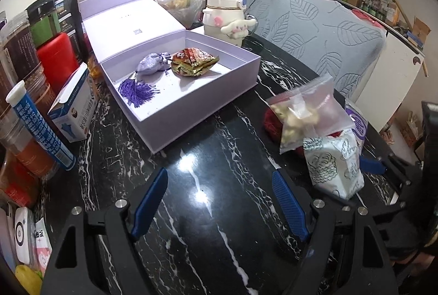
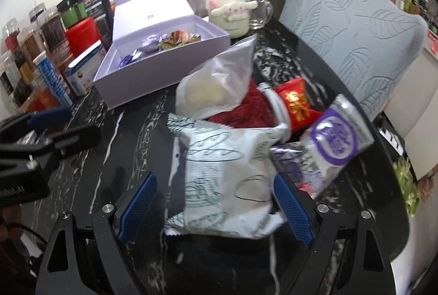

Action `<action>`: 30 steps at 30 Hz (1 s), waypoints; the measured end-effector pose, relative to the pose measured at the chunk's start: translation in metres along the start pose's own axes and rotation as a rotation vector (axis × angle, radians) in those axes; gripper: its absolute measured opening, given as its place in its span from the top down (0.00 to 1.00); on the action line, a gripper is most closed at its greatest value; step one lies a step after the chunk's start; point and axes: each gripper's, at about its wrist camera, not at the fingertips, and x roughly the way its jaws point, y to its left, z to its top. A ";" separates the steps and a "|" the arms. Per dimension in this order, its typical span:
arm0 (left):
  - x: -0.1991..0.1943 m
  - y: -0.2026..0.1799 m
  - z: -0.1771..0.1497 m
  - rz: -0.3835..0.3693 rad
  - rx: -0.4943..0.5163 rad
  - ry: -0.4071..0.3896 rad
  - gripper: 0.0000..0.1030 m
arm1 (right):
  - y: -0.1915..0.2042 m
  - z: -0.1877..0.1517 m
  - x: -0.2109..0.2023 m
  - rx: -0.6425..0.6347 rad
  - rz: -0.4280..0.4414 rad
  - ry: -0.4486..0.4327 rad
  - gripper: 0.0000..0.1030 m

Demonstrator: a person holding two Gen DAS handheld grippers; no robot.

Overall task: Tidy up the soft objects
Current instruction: 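Grasp the zip bag with left tool while right tool grasps the white bread bag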

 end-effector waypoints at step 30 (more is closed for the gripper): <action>0.009 -0.036 0.013 -0.183 0.032 0.031 0.24 | -0.030 -0.024 -0.043 0.114 0.035 0.027 0.47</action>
